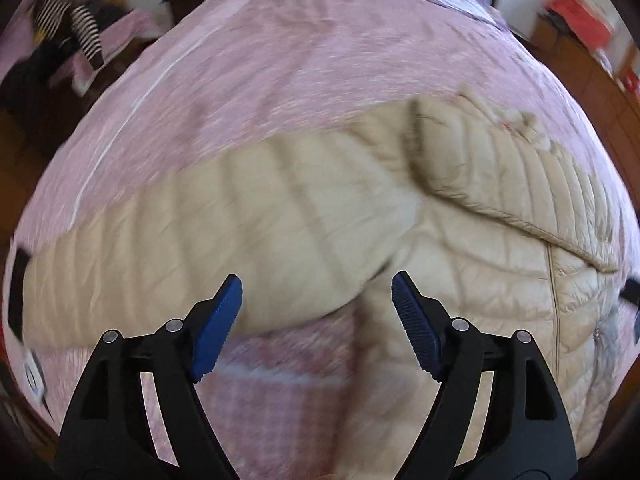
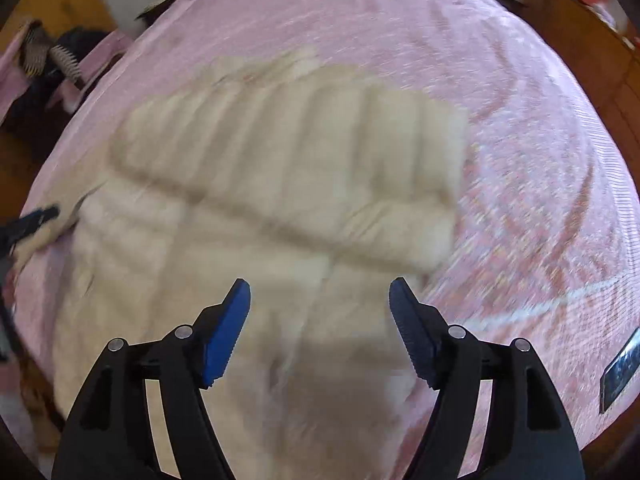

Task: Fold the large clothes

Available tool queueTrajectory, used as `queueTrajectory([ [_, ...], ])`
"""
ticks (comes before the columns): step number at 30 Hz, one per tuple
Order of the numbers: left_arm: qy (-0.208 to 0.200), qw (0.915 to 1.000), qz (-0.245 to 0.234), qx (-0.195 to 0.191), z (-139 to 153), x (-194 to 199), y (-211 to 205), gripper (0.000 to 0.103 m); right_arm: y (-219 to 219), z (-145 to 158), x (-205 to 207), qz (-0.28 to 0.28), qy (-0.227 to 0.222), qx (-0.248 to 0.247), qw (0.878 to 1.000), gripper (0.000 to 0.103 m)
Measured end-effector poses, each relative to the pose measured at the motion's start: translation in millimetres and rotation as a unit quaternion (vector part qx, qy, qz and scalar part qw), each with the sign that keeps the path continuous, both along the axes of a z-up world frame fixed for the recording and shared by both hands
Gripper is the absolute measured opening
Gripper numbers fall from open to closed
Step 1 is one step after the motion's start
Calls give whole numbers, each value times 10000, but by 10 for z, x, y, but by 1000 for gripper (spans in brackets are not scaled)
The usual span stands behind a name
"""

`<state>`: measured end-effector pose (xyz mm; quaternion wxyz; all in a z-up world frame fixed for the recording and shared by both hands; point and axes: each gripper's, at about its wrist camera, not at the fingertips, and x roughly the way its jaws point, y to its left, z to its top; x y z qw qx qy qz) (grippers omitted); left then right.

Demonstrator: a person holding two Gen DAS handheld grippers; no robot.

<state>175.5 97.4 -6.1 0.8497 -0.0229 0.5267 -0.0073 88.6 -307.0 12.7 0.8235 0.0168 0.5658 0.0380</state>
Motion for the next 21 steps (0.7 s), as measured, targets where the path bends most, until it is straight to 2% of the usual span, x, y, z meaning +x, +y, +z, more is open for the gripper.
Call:
queueTrajectory([
  [4, 129, 9983, 480, -317, -100, -122, 430, 77, 291, -13, -253, 287, 301, 195, 9989, 71],
  [7, 313, 9922, 1023, -639, -249, -156, 747, 77, 428, -56, -389, 340, 546, 330, 9974, 72],
  [13, 348, 9775, 1873, -906, -507, -117, 1170, 77, 616, -116, -506, 492, 846, 90, 9952, 72],
  [16, 235, 9681, 2153, -1257, -596, -84, 1317, 77, 698, -144, -553, 523, 1033, 138, 9932, 72],
  [21, 257, 9585, 2427, -1475, -768, 18, 1438, 77, 843, -199, -613, 663, 1193, -26, 9906, 72],
])
